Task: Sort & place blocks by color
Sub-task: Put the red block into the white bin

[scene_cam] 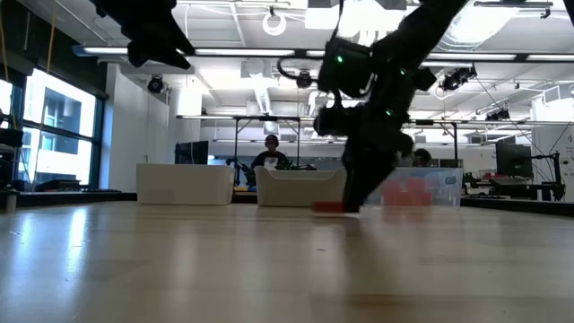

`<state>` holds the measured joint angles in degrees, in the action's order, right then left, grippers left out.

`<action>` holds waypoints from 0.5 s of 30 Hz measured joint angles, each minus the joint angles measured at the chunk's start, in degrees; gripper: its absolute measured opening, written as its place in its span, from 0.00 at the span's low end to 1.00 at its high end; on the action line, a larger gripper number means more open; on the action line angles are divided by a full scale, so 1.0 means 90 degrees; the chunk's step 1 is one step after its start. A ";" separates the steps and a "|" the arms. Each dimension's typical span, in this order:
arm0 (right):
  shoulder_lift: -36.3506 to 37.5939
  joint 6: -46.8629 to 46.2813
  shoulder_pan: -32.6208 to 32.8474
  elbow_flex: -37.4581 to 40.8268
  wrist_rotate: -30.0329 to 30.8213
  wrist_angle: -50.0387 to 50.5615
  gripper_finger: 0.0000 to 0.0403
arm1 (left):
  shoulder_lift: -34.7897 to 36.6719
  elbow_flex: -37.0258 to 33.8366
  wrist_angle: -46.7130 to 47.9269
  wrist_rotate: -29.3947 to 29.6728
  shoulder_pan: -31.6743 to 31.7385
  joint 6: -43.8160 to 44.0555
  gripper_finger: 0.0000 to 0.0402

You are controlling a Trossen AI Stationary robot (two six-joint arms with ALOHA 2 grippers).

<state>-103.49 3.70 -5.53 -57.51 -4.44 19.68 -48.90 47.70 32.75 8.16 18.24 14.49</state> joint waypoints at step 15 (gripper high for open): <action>0.0011 0.0053 0.0528 -0.1994 0.0962 0.0512 0.27 | 0.0002 0.0000 0.0002 -0.0314 0.0000 0.3173 0.49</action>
<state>-103.39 4.18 -0.78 -75.45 4.22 24.29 -48.88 47.70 32.77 5.34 18.24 43.04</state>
